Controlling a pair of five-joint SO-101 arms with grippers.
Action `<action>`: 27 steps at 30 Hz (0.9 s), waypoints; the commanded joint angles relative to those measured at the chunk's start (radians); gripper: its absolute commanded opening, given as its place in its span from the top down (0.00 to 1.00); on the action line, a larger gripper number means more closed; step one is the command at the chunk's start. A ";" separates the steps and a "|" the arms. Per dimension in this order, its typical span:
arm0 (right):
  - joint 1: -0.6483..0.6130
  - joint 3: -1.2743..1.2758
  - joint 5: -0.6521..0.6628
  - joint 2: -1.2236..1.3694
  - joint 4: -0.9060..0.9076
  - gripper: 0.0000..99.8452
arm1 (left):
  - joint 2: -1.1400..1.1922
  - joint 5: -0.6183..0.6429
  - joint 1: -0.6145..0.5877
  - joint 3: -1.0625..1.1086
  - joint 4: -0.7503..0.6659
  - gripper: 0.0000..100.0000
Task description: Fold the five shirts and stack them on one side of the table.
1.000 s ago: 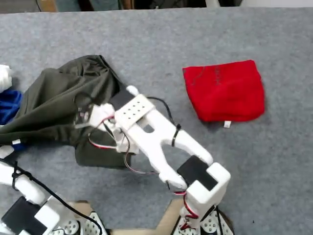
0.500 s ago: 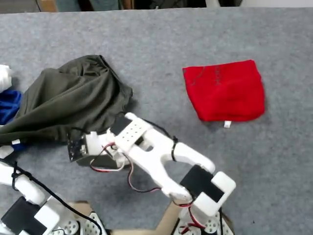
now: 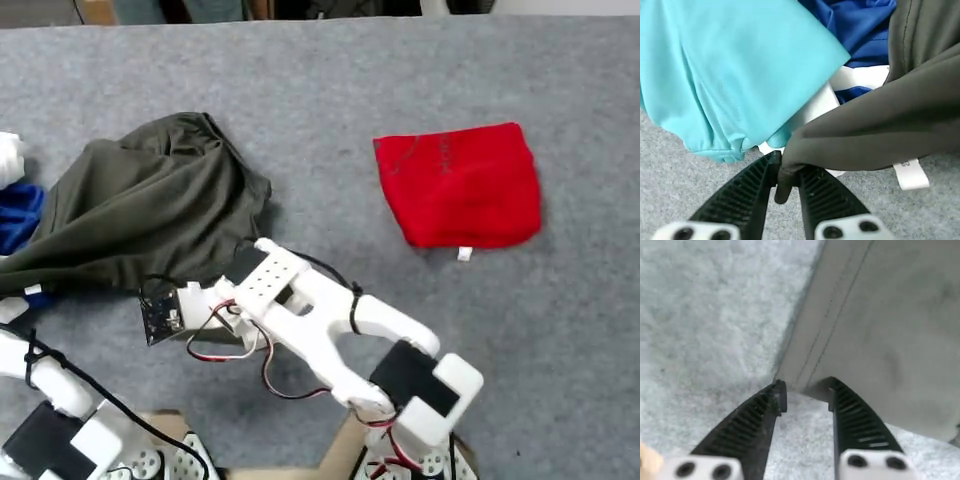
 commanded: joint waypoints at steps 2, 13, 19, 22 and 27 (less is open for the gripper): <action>-0.020 0.016 0.009 -0.104 0.021 0.85 | -0.035 0.009 -0.001 -0.012 -0.015 0.97; -0.066 0.142 0.005 -0.111 -0.077 0.84 | -0.035 0.009 -0.001 -0.008 -0.015 0.97; -0.066 0.157 0.005 -0.067 -0.120 0.84 | -0.035 0.008 -0.001 -0.007 -0.015 0.97; -0.054 0.140 0.005 -0.001 -0.149 0.85 | -0.035 0.008 -0.001 -0.010 -0.015 0.97; -0.028 0.048 0.008 0.064 -0.115 0.86 | -0.035 0.008 -0.001 -0.012 -0.015 0.97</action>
